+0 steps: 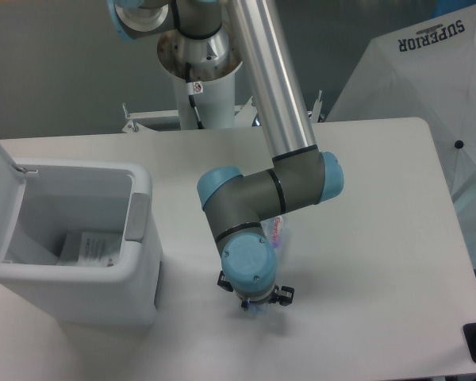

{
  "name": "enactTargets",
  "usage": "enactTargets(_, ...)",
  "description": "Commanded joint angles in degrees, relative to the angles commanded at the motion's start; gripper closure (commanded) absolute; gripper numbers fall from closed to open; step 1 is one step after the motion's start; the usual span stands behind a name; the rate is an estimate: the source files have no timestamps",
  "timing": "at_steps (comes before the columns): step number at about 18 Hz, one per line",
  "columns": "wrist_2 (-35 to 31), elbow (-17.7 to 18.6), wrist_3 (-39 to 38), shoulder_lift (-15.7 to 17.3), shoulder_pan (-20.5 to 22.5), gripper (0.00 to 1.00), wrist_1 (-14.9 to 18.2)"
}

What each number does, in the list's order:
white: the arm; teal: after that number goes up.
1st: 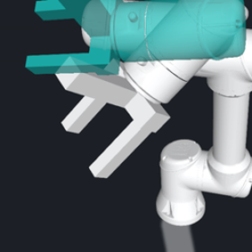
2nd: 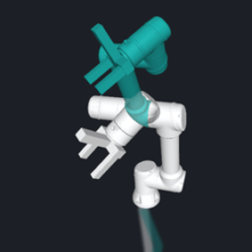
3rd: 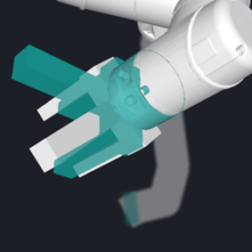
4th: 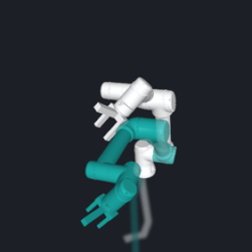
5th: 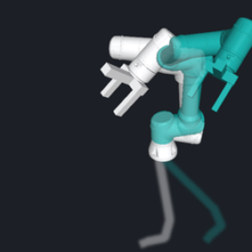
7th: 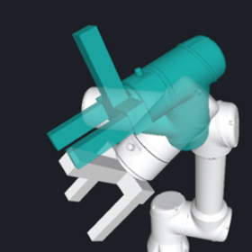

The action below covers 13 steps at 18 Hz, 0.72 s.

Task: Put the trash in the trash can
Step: 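Lower the gripper to the bottle's cap end and close on it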

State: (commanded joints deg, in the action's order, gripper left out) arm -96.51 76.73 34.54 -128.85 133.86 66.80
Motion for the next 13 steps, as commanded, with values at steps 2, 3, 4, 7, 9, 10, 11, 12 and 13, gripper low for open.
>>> enactTargets(2, 0.4, -1.6, 0.1, 1.6, 0.3, 0.52, 0.0)
enactTargets(3, 1.1, -2.5, 0.1, 2.6, 0.5, 0.51, 0.0)
enactTargets(4, 2.3, -3.1, 0.1, 3.5, 0.7, 0.51, 0.0)
enactTargets(7, 6.6, -3.5, 0.1, 6.8, 2.2, 0.51, 0.0)
enactTargets(9, 9.4, -3.6, 0.1, 9.4, 3.2, 0.51, -0.1)
enactTargets(10, 11.2, -3.8, 0.1, 10.8, 3.4, 0.51, -0.1)
enactTargets(11, 13.3, -4.0, 0.0, 12.1, 3.9, 0.51, -0.1)
enactTargets(12, 16.0, -4.0, -0.1, 13.4, 4.4, 0.51, -0.1)
enactTargets(13, 18.7, -4.0, -0.1, 14.7, 4.8, 0.51, -0.1)
